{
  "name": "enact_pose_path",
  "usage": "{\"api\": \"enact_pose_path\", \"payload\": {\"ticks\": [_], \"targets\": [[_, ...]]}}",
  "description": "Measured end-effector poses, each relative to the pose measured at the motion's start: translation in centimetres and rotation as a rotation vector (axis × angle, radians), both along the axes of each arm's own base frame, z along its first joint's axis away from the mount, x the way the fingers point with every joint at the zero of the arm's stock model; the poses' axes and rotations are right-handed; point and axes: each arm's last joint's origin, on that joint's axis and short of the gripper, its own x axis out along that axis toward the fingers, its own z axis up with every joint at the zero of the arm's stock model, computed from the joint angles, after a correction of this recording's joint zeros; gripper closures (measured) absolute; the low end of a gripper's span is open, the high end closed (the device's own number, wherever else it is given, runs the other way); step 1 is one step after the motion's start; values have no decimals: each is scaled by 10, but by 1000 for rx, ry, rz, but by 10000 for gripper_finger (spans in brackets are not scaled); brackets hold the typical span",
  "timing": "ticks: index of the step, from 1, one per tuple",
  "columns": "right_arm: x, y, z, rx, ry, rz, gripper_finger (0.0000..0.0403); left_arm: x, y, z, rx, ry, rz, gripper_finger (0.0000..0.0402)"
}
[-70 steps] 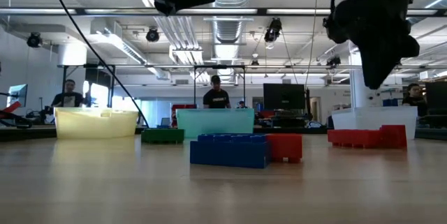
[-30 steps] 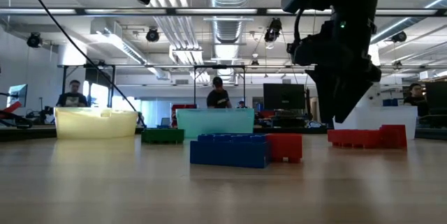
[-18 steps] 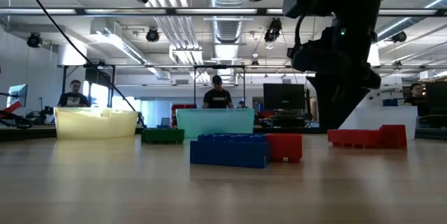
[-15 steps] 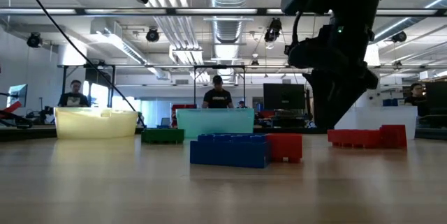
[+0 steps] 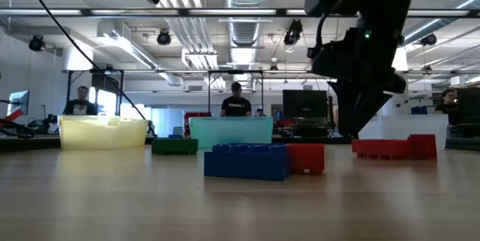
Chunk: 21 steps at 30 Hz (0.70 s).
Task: Sort & place blocks by color
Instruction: Put the red game piece into the transparent bin
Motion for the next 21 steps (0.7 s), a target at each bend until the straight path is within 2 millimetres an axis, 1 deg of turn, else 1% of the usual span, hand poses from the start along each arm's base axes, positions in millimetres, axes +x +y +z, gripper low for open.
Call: {"api": "enact_pose_path", "payload": {"ticks": [7,10,14,18,21], "targets": [[-4,0,-8,9,-3,-9,284,0,0,0,0,0,0,194],[0,2,-8,46,-40,5,288,0,0,0,0,1,0,194],[5,5,-3,97,-75,31,293,0,0,0,0,1,0,194],[9,6,5,94,-97,72,295,0,0,0,0,1,0,194],[11,6,12,84,-86,135,287,0,0,0,0,2,0,194]]}}
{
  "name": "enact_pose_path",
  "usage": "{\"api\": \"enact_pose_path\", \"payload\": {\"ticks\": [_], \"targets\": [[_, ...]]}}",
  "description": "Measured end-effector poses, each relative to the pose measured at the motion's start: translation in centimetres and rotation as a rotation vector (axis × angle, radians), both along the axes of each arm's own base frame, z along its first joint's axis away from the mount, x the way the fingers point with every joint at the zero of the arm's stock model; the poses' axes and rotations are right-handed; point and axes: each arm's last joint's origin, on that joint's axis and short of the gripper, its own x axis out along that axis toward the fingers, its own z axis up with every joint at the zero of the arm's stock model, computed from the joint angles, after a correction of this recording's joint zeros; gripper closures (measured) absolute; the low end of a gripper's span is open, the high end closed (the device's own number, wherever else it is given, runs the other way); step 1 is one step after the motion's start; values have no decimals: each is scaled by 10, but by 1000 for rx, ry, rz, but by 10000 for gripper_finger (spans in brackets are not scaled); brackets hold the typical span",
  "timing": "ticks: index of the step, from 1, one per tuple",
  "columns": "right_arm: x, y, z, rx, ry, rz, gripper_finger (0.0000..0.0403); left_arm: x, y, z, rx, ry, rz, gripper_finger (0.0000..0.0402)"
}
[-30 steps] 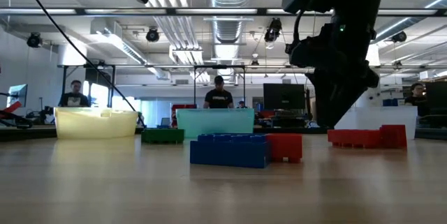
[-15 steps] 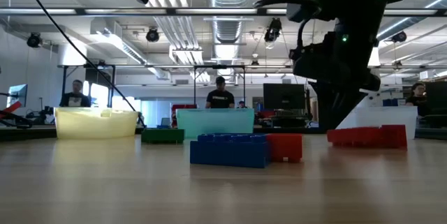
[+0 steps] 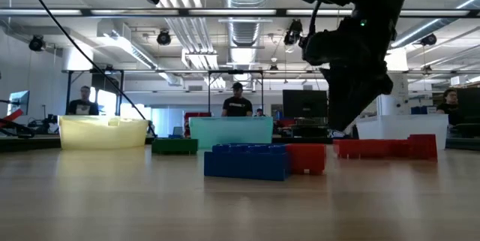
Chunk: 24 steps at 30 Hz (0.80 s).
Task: Sort & place blocks by color
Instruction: Put the red game piece into the transparent bin
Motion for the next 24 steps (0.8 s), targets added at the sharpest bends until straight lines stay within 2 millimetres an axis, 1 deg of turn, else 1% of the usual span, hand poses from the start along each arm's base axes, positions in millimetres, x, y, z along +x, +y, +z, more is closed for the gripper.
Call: {"api": "enact_pose_path", "payload": {"ticks": [3,5,9,12,15,18,24], "targets": [[-2,-1,8,-21,44,102,267,0,0,0,0,1,0,194],[-4,-2,9,-65,87,222,248,0,0,0,0,1,0,194],[-9,-2,6,-148,174,485,207,0,0,0,0,1,0,194],[-12,-3,1,-177,212,596,177,0,0,0,0,1,0,194],[-12,-4,-2,-186,221,633,153,0,0,-1,0,2,0,194],[-11,-6,-4,-190,214,630,142,0,0,-2,0,3,0,194],[-9,-12,-9,-187,208,603,150,0,0,-2,0,6,0,194]]}}
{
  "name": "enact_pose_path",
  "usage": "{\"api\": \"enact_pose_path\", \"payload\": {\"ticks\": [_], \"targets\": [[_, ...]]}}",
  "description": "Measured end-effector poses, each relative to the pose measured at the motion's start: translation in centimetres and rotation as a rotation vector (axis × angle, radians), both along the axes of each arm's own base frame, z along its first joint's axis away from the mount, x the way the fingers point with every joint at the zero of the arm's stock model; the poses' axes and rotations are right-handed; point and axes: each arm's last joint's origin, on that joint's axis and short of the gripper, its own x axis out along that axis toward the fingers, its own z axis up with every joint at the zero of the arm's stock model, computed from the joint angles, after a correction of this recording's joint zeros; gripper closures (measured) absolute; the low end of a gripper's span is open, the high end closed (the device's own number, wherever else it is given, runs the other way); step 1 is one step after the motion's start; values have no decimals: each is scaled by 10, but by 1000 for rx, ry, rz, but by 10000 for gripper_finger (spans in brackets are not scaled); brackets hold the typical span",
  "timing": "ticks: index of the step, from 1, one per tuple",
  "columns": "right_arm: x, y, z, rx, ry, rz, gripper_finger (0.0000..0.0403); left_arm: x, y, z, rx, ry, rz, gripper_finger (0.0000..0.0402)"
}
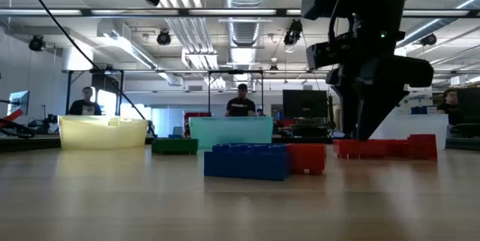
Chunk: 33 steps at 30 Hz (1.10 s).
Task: Sort & place blocks by color
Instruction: Put the red game piece into the transparent bin
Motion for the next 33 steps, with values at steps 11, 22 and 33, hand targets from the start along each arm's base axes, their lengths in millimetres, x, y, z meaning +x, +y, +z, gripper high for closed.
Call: {"api": "enact_pose_path", "payload": {"ticks": [11,22,33], "targets": [[2,-3,-13,-17,-25,-8,224,0,0,-1,1,3,0,194],[2,-3,-13,-17,-37,-20,300,0,0,-1,1,5,0,194],[19,-29,36,-71,-29,-194,300,0,0,-2,2,10,0,194]]}}
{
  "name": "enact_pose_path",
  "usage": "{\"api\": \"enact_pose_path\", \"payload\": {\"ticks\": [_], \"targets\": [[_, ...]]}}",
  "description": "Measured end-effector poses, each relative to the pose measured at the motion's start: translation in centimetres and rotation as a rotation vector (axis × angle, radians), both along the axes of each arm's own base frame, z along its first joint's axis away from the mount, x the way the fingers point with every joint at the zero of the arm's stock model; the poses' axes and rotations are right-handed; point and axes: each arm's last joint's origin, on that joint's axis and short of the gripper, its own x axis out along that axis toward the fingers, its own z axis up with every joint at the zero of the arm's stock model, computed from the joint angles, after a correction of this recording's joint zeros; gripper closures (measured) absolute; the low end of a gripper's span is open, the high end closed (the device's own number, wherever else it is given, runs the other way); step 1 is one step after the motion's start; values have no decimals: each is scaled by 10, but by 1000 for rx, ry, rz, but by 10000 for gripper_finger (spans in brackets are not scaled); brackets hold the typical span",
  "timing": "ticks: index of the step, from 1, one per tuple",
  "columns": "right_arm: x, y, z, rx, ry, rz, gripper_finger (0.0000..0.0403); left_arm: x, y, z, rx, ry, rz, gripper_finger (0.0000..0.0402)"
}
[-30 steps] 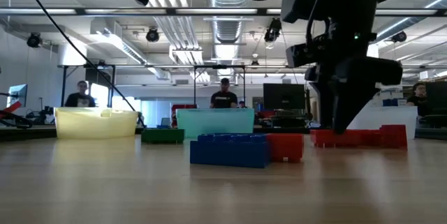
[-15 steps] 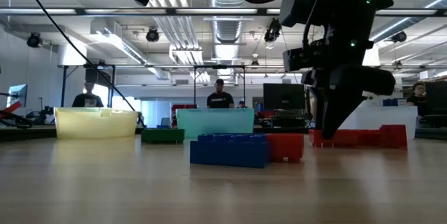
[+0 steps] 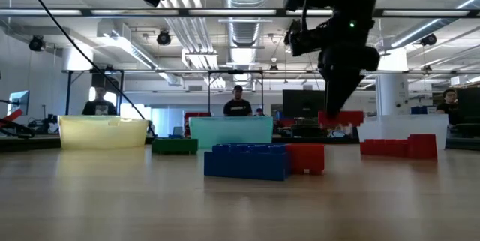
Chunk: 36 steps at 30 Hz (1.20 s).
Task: Sort & place blocks by color
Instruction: Put the red game piece into the transparent bin
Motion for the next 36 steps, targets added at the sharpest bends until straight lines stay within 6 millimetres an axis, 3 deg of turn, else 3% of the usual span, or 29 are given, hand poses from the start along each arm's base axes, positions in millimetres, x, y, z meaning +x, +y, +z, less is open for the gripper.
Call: {"api": "enact_pose_path", "payload": {"ticks": [6,9,16,20,26,36], "targets": [[-6,-38,22,-100,108,-131,300,0,0,0,0,0,0,194],[-15,-64,27,-249,139,-265,300,0,0,0,0,0,0,194],[-51,-131,27,-316,117,-658,300,0,0,0,0,0,0,194],[-80,-157,21,-326,87,-886,300,0,0,0,0,1,0,194],[-112,-171,7,-263,-2,-1128,299,0,0,0,0,1,0,194],[-124,-167,-17,-229,-88,-1229,279,0,0,0,0,1,-1,194]]}}
